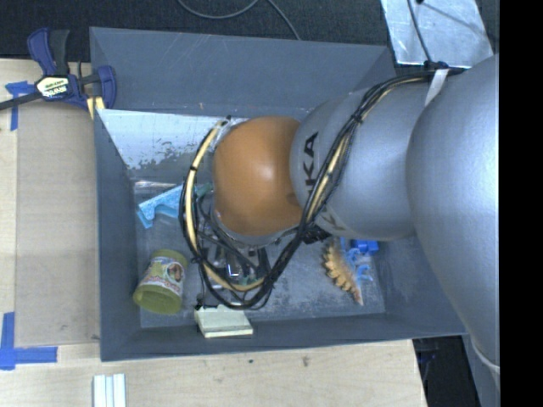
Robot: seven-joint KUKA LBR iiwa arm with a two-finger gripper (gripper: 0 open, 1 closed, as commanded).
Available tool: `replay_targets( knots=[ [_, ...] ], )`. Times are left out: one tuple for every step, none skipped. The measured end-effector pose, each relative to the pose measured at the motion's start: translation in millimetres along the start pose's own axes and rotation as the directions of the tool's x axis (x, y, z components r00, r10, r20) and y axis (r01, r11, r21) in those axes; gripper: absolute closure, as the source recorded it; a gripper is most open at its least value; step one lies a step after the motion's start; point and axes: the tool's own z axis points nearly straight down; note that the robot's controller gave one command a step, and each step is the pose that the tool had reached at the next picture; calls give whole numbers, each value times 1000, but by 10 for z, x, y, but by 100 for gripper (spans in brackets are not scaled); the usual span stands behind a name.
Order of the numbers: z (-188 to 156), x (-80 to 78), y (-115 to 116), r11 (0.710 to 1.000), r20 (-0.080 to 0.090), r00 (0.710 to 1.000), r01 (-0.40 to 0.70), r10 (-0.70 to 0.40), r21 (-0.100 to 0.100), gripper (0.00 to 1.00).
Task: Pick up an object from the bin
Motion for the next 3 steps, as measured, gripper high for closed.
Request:
replay_targets(
  knots=[
    [-46, -18, -7, 1000, 7, 1000, -3, 3, -2, 0],
    [114, -42, -119, 999, 11, 999, -49, 49, -5, 0],
    [471, -83, -419, 998, 6, 997, -71, 71, -2, 0]
  ],
)
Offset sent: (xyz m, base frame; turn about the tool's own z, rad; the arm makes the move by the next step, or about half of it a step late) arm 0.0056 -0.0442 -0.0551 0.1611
